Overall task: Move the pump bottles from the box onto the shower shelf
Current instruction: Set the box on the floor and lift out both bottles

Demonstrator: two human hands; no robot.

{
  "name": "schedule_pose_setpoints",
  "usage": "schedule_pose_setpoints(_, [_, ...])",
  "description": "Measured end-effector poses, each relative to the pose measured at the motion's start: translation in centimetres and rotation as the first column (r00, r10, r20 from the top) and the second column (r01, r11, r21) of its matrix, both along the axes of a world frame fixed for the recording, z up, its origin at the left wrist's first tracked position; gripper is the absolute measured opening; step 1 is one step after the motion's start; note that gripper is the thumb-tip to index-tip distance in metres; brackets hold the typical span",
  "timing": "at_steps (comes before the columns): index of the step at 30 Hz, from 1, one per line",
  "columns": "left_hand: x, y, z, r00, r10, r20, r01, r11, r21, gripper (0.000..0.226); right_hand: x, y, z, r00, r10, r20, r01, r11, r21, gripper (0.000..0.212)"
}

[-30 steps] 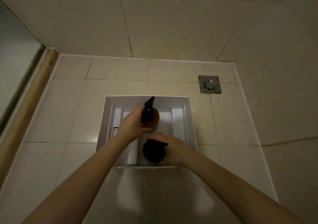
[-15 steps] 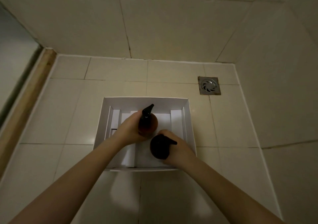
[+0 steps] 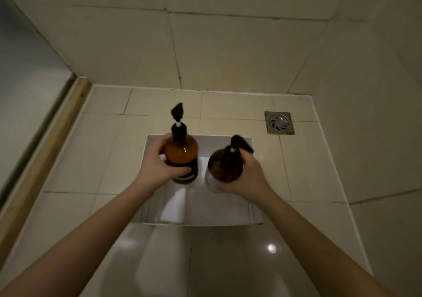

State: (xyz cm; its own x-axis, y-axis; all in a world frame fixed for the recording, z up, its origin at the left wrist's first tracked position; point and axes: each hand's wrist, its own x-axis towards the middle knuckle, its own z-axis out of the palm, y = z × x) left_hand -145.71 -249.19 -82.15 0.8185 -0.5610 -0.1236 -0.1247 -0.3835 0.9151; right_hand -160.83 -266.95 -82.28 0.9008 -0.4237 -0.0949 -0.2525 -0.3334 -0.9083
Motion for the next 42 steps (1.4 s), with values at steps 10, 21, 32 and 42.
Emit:
schedule_pose_setpoints(10, [2.8,2.4,11.1,0.985,0.112,0.130,-0.094,0.986,-0.140,0.072,2.1,-3.3,11.8,0.983,-0.098,0.153,0.095,0.995,0.028,0.071])
schedule_pose_setpoints(21, [3.5,1.2,16.7,0.988,0.075,0.136,-0.056,0.988,-0.140,0.074,3.7,-5.0,18.1,0.986,-0.058,0.156,0.071,0.995,-0.076,0.066])
schedule_pose_setpoints(32, [5.1,-1.2,24.7,0.988,0.088,0.124,-0.065,0.982,-0.178,0.084,5.6,-7.2,25.7,0.982,-0.019,0.188,0.038,0.994,-0.099,0.060])
schedule_pose_setpoints(42, [6.4,-1.9,37.2,0.990,0.087,0.113,-0.066,0.982,-0.177,0.069,7.1,-6.9,39.6,0.981,0.039,0.192,-0.017,0.993,-0.115,0.070])
